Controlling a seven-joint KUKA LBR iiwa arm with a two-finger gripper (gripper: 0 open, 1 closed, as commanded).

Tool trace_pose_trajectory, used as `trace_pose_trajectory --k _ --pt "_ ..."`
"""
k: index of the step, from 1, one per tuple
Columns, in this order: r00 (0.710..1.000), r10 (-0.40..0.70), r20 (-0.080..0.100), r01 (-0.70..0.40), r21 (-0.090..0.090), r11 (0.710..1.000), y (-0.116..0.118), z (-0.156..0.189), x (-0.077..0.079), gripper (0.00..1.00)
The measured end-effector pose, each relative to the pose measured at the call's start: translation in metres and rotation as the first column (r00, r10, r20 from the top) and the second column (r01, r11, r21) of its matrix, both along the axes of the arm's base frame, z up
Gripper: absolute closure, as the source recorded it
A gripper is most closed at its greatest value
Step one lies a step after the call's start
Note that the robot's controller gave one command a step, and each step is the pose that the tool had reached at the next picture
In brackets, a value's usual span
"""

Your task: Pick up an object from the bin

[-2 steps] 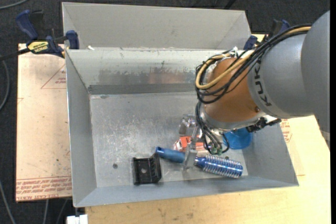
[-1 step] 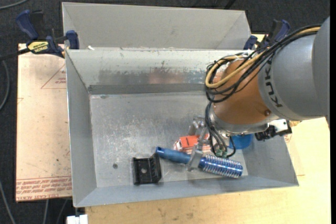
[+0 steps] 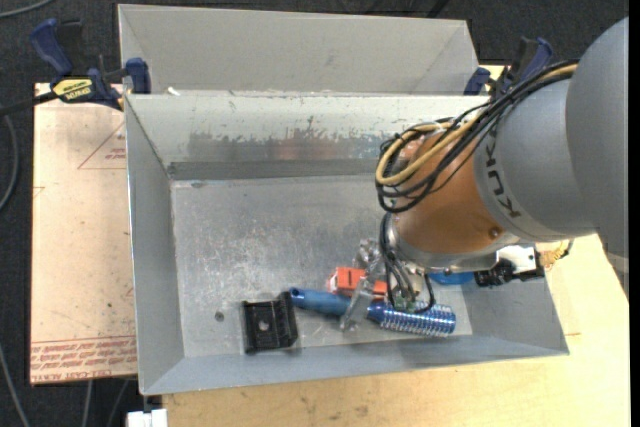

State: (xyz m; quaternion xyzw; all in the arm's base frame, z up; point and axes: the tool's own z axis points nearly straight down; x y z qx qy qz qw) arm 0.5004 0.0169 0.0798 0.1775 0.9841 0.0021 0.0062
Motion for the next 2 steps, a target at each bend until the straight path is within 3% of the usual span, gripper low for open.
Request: trace_pose_trajectory --k 1,2 --pt "1.000 0.000 0.000 0.000 0.000 1.000 0.000 0.000 0.000 1.00" --pt "1.000 -0.002 -0.015 0.002 0.000 1.000 0.001 0.031 0.000 1.00"
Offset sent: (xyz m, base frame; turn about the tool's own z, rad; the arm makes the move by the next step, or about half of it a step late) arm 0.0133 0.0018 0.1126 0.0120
